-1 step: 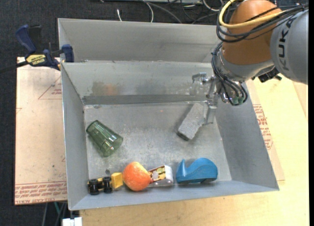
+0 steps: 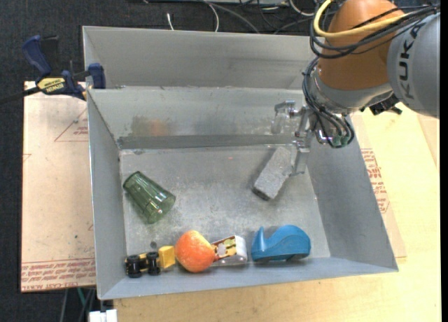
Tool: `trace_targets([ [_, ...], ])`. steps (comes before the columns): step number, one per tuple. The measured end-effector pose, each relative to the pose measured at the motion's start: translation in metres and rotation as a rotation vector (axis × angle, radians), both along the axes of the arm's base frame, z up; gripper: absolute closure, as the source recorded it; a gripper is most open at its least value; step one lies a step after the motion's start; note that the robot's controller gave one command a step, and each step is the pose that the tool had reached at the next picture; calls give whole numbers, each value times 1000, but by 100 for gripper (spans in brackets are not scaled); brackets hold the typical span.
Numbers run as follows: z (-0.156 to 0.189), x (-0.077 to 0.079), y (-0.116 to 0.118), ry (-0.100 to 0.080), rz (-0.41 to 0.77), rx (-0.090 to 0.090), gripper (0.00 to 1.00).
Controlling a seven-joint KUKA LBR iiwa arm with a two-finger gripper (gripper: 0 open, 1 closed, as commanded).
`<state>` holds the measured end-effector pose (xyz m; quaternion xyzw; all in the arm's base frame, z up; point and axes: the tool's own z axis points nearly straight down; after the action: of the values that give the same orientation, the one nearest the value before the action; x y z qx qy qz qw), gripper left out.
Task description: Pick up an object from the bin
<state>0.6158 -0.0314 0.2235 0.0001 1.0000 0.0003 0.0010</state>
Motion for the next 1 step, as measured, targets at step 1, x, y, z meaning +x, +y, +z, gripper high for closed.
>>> trace_targets([
  [1,-99,21,-26,-3,289,0,0],
])
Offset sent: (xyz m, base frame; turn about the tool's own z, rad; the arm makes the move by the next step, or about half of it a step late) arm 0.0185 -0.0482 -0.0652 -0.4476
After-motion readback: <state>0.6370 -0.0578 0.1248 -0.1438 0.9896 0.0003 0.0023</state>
